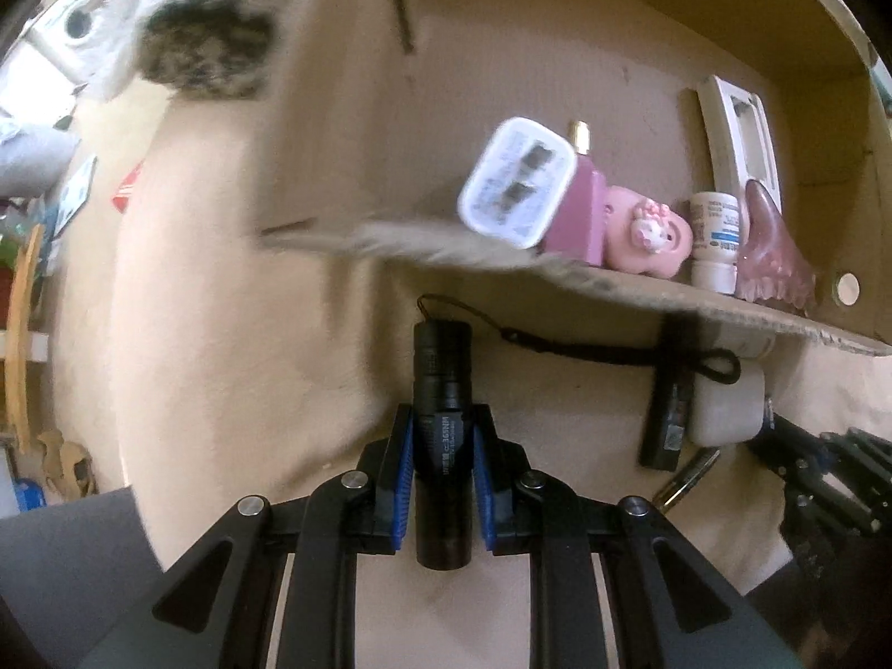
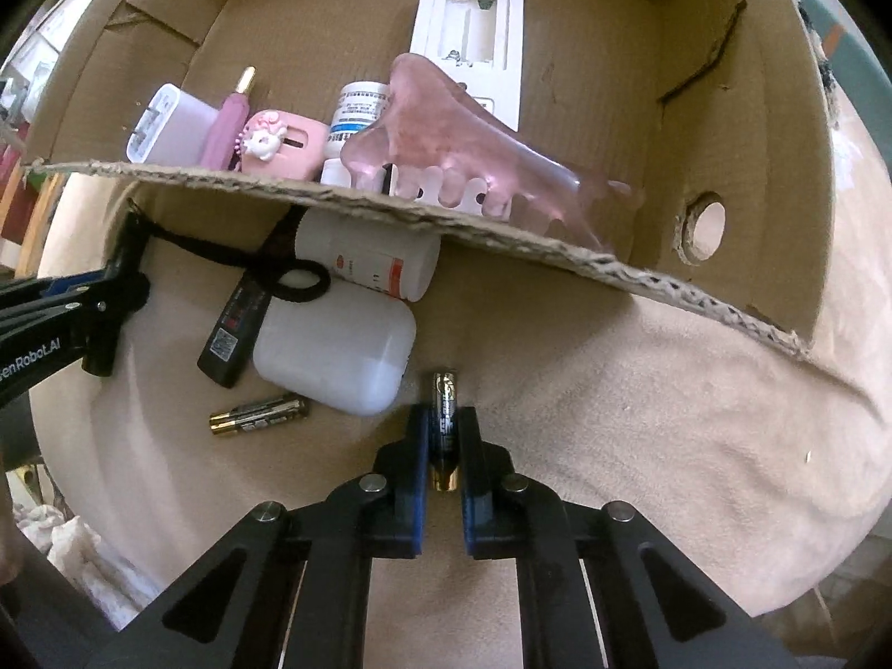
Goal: Organize rigid objects
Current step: 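Grasp the black flashlight with the left tool while the right tool grasps a gold battery, then lift and carry the flashlight with the left tool into the box while the right tool carries the battery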
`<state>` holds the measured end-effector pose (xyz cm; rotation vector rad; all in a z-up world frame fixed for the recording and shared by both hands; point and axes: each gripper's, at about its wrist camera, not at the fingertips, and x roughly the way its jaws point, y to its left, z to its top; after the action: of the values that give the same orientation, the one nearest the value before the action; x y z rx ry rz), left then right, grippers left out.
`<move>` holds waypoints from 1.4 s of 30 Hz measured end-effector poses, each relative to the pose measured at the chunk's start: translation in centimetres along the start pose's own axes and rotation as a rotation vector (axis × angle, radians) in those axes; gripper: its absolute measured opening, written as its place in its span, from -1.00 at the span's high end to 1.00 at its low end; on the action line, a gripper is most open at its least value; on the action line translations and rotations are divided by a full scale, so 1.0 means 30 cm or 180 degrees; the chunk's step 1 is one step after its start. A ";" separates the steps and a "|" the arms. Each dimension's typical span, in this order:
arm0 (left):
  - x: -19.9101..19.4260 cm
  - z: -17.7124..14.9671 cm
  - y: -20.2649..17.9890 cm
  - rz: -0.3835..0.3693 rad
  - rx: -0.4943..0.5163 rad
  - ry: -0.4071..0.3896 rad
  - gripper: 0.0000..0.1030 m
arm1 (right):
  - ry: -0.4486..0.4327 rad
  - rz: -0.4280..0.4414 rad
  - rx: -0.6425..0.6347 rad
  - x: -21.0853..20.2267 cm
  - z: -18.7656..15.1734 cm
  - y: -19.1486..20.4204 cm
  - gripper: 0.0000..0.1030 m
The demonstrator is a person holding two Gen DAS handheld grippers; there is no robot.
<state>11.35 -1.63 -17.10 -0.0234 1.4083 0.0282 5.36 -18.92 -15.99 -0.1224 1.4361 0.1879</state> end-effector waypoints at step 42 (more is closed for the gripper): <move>-0.842 -0.001 0.049 -0.0326 -0.0306 -0.2170 0.67 | -0.2063 0.1040 0.0588 -0.666 0.010 -0.182 0.79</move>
<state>7.18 -0.32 7.81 -0.1516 0.7220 0.0165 4.31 -25.32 3.68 0.3054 0.8108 0.3270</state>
